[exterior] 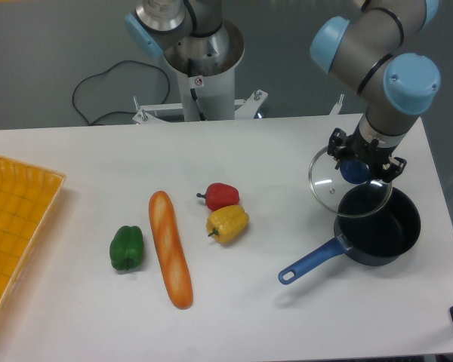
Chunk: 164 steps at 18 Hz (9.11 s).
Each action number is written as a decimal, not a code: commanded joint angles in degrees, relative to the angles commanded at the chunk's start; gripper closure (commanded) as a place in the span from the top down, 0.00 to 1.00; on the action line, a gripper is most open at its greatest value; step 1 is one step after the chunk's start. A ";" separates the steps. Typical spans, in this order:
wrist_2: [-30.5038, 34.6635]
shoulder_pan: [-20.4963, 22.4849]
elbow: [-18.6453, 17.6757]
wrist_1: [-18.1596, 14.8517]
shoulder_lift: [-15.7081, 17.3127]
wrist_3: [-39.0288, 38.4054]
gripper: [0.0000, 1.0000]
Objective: Place the lid on the table
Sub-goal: 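Carry the glass lid by its blue knob away from the saucepan, then lower the held glass lid onto the table beside the saucepan, then hold the lid flat on the table with the gripper, then open the gripper and lift it off the lid knob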
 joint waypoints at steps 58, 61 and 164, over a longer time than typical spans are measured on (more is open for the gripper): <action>-4.48 -6.42 -25.75 24.87 3.17 -4.31 0.31; -4.31 -6.50 -25.75 24.96 2.81 -4.48 0.31; 5.01 -5.72 -9.49 8.79 12.56 6.33 1.00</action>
